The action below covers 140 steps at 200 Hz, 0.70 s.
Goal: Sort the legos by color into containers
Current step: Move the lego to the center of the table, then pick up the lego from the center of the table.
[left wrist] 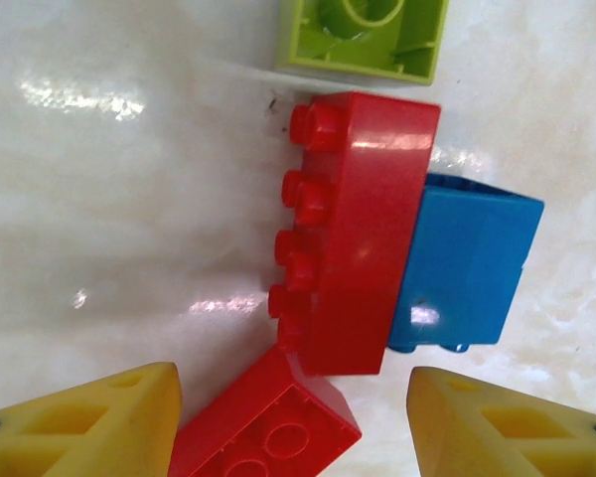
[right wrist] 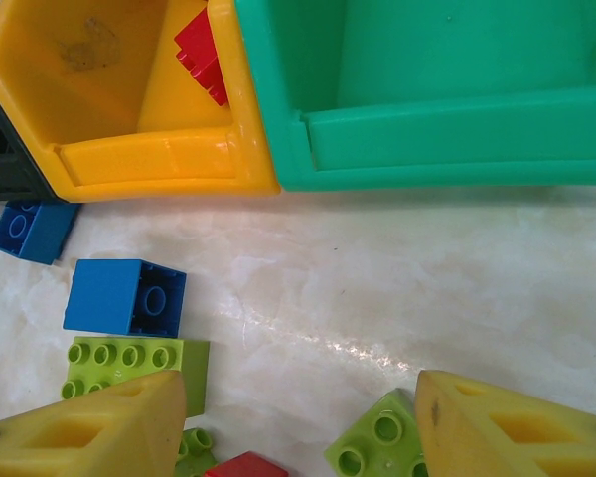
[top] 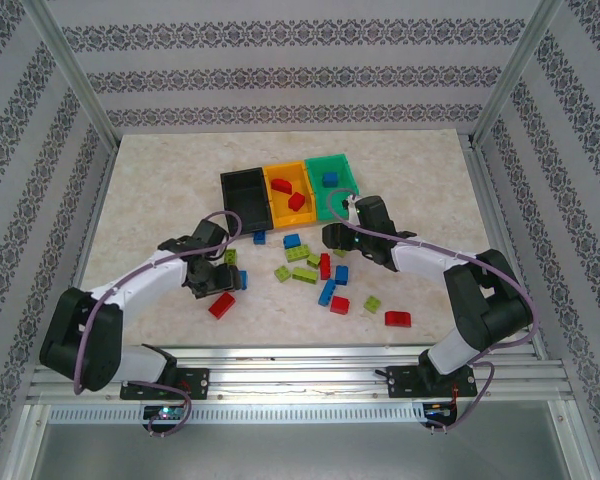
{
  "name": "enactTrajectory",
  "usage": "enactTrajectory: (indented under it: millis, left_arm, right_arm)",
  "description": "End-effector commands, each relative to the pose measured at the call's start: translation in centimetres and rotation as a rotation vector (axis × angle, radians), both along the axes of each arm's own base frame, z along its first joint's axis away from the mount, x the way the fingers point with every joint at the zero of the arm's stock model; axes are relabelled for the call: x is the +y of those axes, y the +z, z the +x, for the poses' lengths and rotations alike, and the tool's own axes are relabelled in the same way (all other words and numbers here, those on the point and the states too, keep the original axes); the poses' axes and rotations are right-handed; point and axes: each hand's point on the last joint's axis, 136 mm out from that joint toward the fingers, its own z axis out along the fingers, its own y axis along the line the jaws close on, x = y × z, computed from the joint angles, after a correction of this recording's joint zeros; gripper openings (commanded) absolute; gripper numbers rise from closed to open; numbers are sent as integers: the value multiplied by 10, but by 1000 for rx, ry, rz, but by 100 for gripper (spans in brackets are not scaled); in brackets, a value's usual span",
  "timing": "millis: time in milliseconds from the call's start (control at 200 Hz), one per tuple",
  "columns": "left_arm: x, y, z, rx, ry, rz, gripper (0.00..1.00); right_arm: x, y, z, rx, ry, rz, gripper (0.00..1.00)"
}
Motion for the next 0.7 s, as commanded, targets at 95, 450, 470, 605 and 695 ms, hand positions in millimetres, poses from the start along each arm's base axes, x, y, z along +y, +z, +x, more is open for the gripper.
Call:
enactTrajectory:
  millis: [95,450,470,605,695]
  left_arm:
    - [9,-9,0,41,-38,100,62]
    - [20,-13,-1,50,-34,168,52]
    - [21,-11,0,45,-32,172,53]
    - [24,-2,0,4,-30,176,53]
    - [18,4,1,-21,-31,139,55]
  right_arm:
    - [-7,9,4,-28,-8,-2,63]
    - [-8,9,5,-21,-12,11,63]
    - [-8,9,4,-20,-12,12,63]
    - [-4,7,4,-9,-6,35,63]
    - [0,6,4,4,2,61,63]
